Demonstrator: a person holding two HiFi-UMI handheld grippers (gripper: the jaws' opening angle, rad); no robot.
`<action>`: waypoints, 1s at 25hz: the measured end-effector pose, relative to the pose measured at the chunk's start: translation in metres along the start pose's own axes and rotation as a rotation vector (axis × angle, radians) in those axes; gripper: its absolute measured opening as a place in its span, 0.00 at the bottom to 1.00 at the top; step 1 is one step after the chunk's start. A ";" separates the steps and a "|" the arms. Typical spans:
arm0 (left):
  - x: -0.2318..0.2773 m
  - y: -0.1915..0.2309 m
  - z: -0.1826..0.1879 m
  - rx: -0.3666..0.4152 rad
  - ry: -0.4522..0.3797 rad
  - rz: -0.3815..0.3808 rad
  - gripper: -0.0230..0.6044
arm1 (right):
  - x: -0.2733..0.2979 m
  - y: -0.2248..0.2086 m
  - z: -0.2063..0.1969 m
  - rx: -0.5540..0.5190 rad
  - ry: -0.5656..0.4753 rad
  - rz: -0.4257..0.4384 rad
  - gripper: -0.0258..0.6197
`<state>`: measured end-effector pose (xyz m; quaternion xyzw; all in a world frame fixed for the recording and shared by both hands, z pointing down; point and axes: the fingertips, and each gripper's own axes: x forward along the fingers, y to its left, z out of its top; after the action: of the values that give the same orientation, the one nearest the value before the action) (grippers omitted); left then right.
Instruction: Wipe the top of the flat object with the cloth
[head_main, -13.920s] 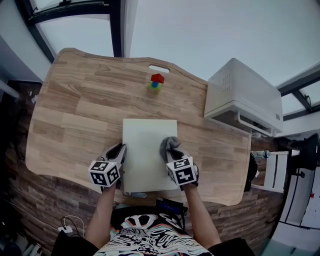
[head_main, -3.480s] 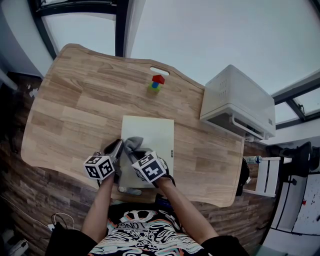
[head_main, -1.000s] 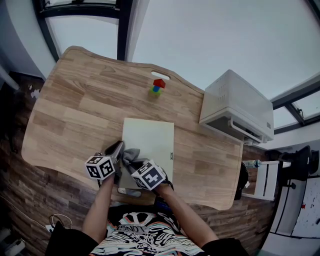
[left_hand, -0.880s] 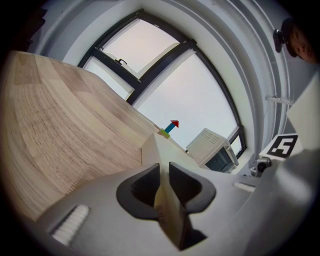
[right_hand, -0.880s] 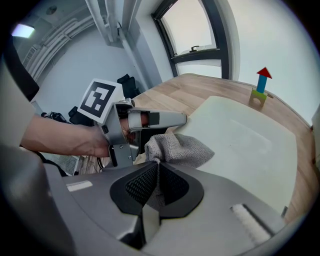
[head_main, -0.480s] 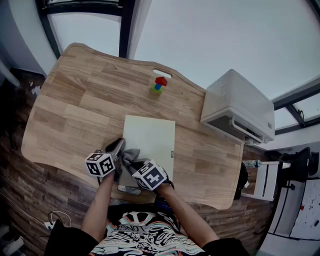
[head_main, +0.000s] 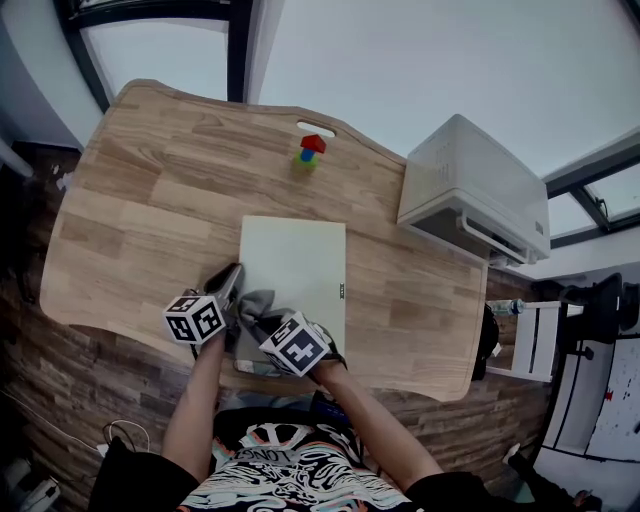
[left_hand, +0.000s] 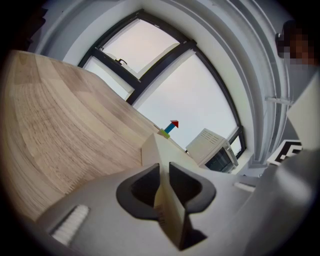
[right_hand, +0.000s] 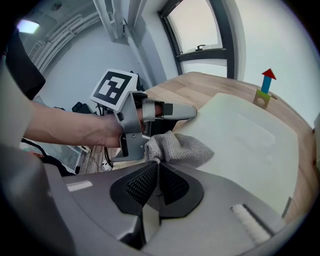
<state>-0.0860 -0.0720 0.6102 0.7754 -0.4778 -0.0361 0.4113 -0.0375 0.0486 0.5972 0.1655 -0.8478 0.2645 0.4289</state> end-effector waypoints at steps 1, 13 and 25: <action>0.000 0.000 0.001 0.000 -0.001 -0.001 0.23 | 0.000 0.001 -0.001 0.004 -0.003 0.001 0.05; 0.001 0.000 0.002 0.013 -0.002 -0.014 0.23 | 0.004 0.019 -0.020 0.027 -0.003 -0.001 0.06; 0.002 0.000 0.000 0.020 0.003 -0.019 0.23 | -0.004 0.013 -0.022 0.073 -0.043 -0.025 0.05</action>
<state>-0.0850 -0.0735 0.6104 0.7840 -0.4702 -0.0341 0.4038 -0.0274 0.0724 0.6007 0.1975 -0.8443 0.2863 0.4076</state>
